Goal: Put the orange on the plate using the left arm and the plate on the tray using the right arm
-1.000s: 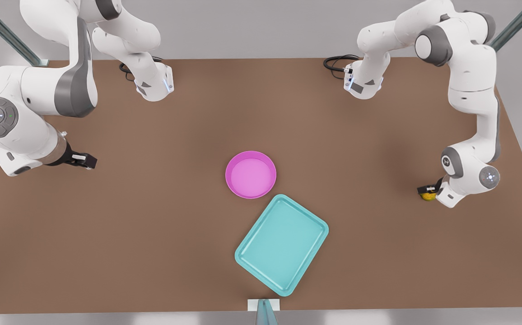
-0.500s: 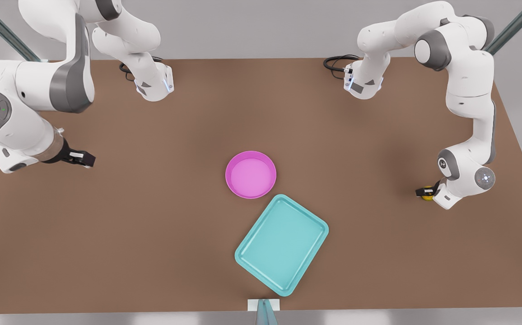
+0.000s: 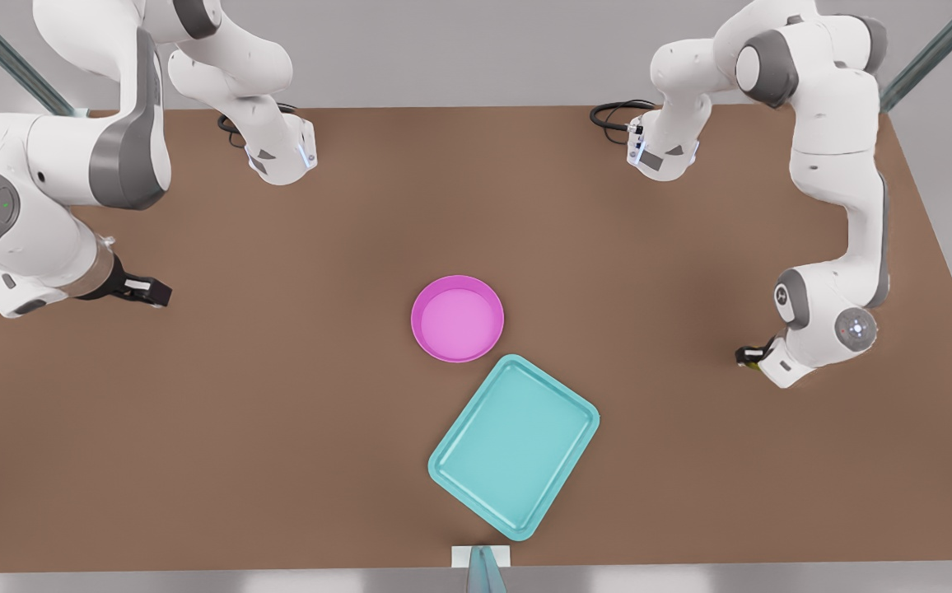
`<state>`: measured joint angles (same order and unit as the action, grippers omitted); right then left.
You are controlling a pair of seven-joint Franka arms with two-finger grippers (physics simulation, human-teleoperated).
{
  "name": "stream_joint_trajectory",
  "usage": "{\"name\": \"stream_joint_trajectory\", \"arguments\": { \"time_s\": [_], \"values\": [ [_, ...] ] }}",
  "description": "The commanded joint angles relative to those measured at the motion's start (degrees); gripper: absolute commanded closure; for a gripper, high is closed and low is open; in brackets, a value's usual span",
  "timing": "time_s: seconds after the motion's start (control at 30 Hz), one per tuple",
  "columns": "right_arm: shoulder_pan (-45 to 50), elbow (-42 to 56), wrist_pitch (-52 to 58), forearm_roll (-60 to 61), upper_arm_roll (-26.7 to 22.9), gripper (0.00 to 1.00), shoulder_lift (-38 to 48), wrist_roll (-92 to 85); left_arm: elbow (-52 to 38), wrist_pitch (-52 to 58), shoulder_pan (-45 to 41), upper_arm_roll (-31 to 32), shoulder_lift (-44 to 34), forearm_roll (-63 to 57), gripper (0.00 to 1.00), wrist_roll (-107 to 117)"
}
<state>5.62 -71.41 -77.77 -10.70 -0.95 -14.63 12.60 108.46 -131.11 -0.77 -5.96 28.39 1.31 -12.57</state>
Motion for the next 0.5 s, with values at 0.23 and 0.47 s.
{"name": "stream_joint_trajectory", "arguments": {
  "time_s": [0.23, 0.47],
  "values": [
    [0.00, 0.04, 0.07, -0.11, -0.01, 0.00, -0.05, 0.32, -18.20, 15.80, -32.80, 6.05, 5.89, 6.34, 0.37, 57.66],
    [1.15, -1.88, 5.87, 5.68, 1.30, 0.00, -2.34, -11.80, -26.90, 19.76, -40.54, 6.05, 14.06, 11.35, 0.37, 65.57]
  ]
}}
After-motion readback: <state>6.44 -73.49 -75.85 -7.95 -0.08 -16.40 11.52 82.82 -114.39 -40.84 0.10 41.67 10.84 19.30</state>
